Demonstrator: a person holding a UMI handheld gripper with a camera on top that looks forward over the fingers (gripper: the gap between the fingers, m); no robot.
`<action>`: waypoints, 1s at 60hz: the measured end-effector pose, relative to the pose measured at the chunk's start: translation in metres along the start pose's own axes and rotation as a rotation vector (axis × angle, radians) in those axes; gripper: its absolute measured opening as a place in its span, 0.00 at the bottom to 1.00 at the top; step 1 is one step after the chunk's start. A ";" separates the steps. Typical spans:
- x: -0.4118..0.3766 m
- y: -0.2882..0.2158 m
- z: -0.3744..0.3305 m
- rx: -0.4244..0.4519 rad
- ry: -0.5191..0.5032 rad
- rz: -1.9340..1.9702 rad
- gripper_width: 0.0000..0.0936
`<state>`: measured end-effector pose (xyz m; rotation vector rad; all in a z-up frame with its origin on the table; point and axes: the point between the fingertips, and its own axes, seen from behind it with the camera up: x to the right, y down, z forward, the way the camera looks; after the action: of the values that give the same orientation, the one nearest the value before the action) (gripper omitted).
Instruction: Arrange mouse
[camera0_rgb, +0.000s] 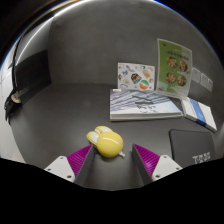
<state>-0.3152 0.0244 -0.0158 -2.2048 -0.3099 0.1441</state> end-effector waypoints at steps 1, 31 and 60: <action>0.001 -0.002 0.003 -0.003 -0.002 -0.001 0.87; -0.012 -0.024 0.035 -0.037 0.071 0.031 0.53; 0.185 -0.133 -0.176 0.329 0.428 0.027 0.40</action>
<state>-0.1228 0.0172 0.1981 -1.8543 -0.0134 -0.2455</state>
